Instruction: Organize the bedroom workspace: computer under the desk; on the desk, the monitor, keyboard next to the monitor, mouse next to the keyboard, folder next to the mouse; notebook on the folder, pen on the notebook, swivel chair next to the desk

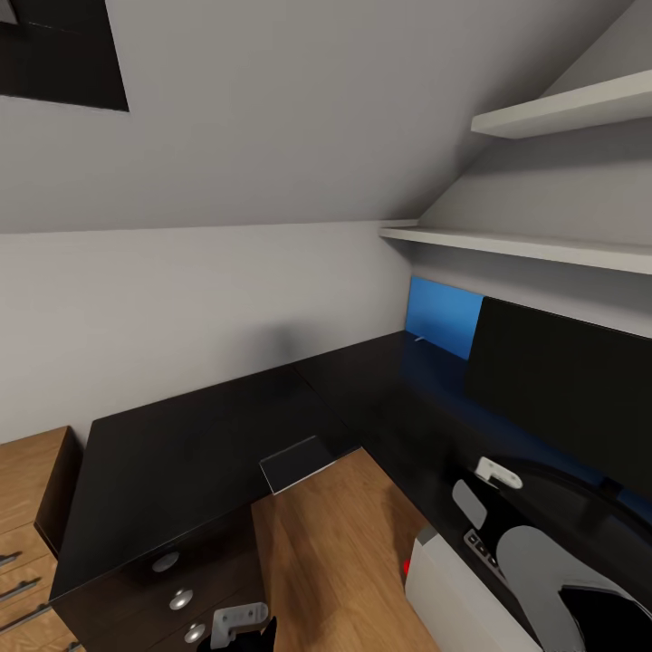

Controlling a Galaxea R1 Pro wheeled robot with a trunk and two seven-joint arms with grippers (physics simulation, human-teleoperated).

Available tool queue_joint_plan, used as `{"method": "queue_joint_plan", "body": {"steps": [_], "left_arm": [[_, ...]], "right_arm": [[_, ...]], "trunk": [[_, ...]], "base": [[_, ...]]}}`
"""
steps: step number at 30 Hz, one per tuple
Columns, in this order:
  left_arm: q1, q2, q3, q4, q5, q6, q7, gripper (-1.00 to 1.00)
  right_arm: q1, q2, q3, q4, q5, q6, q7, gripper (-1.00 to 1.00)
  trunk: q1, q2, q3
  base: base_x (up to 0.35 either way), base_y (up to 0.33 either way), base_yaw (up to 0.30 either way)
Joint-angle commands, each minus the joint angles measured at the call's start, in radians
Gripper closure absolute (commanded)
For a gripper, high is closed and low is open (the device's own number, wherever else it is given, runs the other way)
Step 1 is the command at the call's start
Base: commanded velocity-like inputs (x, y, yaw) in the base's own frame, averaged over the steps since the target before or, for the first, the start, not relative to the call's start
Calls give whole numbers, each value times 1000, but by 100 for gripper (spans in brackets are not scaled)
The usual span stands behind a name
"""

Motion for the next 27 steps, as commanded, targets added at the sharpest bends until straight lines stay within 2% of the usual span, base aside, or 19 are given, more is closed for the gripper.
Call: {"method": "queue_joint_plan", "body": {"steps": [1, 5, 7, 25, 27], "left_arm": [[-2, 1, -4, -1, 8, -4, 6, -100], [-2, 1, -4, 6, 10, -2, 5, -100], [-2, 1, -4, 15, 9, -3, 5, -100], [-2, -2, -4, 31, 8, -4, 4, -100], [-2, -2, -3, 31, 8, -5, 4, -100]], "right_arm": [[0, -1, -11, -3, -6, 2, -2, 100], [0, -2, -64, -3, -5, -1, 0, 100], [0, -3, -74, -3, -5, -1, 0, 100], [0, -5, -76, -1, 4, 23, -5, 100], [0, -6, -76, -1, 4, 23, -5, 100]], "trunk": [[0, -1, -1], [0, -1, -1], [0, -1, -1], [0, -1, -1], [8, -15, -7]], "base": [[0, 0, 0], [0, 0, 0], [0, 0, 0], [16, -14, 0], [0, 0, 0]]}}
